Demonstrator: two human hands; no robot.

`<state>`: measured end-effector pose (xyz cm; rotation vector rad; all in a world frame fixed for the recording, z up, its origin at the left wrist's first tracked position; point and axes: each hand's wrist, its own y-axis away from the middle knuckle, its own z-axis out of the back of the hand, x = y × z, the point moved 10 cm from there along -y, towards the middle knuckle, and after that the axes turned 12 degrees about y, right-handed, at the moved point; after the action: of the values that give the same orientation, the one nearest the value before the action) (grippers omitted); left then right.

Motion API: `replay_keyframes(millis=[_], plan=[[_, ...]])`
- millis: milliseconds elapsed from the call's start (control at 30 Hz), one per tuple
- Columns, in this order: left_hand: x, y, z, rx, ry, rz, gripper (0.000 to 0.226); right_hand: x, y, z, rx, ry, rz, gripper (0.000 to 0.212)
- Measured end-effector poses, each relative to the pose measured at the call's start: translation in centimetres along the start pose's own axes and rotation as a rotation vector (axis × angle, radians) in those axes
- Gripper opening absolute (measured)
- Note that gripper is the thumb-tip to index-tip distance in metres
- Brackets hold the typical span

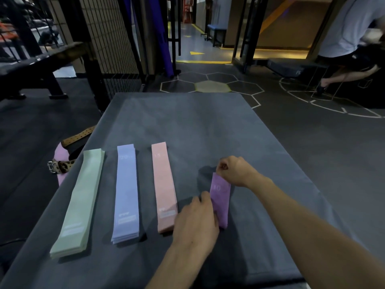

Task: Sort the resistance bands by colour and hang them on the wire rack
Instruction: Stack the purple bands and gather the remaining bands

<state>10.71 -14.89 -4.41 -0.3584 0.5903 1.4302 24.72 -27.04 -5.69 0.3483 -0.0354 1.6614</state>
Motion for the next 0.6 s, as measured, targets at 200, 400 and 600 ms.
replay_keyframes(millis=[200, 400, 600], plan=[[-1.2, 0.6, 0.2, -0.073, -0.098, -0.113, 0.039, -1.1, -0.1, 0.5, 0.007, -0.094, -0.032, 0.007], [-1.7, 0.8, -0.9, -0.065, -0.216, -0.121, 0.063, -1.9, -0.2, 0.4, 0.009, -0.163, -0.058, 0.006], [-2.4, 1.2, -0.9, -0.106, -0.221, -0.14, 0.056, -2.5, -0.1, -0.3, 0.083, -0.39, -0.108, 0.007]])
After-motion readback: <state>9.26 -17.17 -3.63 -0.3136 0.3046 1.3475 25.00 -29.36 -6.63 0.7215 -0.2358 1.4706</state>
